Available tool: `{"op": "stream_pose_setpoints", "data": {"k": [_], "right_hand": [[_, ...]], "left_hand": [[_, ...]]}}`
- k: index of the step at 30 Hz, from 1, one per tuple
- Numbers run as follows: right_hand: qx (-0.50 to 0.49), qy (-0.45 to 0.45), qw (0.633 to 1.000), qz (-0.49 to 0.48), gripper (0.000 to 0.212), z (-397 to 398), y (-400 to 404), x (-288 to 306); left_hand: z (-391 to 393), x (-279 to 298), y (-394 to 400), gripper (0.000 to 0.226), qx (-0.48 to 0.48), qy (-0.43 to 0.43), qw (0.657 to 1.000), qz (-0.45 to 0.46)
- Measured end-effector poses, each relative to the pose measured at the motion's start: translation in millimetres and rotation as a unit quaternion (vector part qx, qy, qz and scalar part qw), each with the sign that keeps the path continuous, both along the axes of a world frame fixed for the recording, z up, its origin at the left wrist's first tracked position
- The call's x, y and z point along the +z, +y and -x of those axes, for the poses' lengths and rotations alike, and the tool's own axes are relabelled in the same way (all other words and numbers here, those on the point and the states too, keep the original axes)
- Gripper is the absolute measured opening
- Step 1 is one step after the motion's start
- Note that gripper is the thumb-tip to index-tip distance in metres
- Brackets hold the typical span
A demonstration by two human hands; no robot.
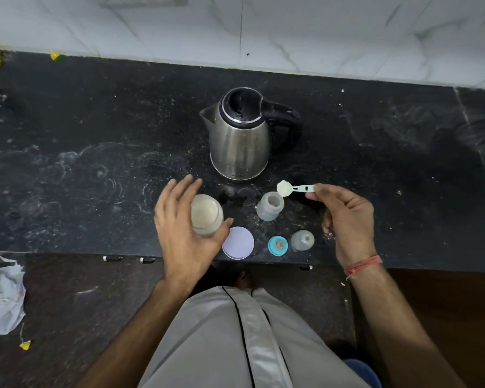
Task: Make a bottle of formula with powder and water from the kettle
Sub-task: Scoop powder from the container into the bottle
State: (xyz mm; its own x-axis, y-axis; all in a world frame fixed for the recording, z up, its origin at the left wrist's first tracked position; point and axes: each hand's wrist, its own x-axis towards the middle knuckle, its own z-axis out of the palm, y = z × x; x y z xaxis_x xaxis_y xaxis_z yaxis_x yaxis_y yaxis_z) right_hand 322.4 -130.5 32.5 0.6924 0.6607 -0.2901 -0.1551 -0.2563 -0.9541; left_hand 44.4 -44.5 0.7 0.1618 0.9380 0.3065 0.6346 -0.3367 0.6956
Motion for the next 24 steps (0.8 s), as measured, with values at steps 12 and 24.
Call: {"op": "stream_pose_setpoints", "data": {"k": [12, 24], "right_hand": [[-0.015, -0.035, 0.999, 0.007, 0.01, 21.7, -3.2, -19.1], [0.03, -0.144, 0.989, 0.022, 0.004, 24.2, -5.3, -19.5]], "left_hand": [[-86.1, 6.5, 3.8, 0.093, -0.186, 0.07, 0.974, 0.107], [-101.6, -13.9, 20.8, 0.059, -0.159, 0.062, 0.961, 0.218]]}}
